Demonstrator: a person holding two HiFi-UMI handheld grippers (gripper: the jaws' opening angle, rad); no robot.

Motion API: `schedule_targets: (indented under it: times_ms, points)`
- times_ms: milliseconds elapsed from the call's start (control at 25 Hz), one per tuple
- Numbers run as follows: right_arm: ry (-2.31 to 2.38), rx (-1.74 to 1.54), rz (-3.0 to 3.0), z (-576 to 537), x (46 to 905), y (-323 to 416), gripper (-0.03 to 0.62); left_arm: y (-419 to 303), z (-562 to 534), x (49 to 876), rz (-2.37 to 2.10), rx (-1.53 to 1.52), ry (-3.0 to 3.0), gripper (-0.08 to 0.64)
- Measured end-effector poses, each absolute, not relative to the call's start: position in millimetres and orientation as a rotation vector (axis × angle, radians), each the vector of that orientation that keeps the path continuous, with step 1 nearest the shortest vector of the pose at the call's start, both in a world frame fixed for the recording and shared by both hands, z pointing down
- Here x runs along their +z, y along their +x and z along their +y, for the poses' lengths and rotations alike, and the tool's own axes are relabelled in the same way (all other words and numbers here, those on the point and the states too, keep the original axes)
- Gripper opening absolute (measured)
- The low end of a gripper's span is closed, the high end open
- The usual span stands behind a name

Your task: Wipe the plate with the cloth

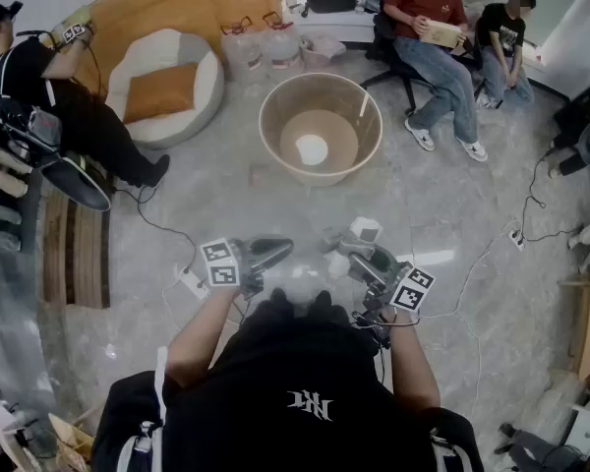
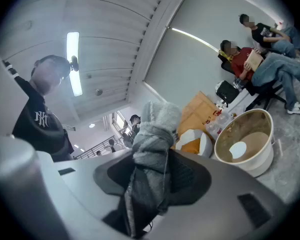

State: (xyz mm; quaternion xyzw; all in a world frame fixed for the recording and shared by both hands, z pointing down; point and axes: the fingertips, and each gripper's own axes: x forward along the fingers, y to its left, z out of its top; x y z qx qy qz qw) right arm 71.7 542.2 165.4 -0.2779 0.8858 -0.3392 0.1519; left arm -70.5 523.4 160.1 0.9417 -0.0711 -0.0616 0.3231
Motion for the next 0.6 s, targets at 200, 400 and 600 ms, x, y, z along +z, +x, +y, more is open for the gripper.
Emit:
schedule_targets:
  times_ms: [200, 400, 600]
  points:
    - [-0.800, -0.972, 2.583, 547, 162, 41, 0.169, -97, 527, 163, -0.201, -0.161, 2.462, 0.009]
    - [-0.791, -0.984, 2.625, 543, 161, 19, 0.169, -111, 526, 164, -0.203, -0.188, 2.451, 0.009]
    - [-0.801, -0.954, 2.674, 534, 158, -20, 0.169, -145, 522, 156, -0.185, -0.214, 2.478, 0.009]
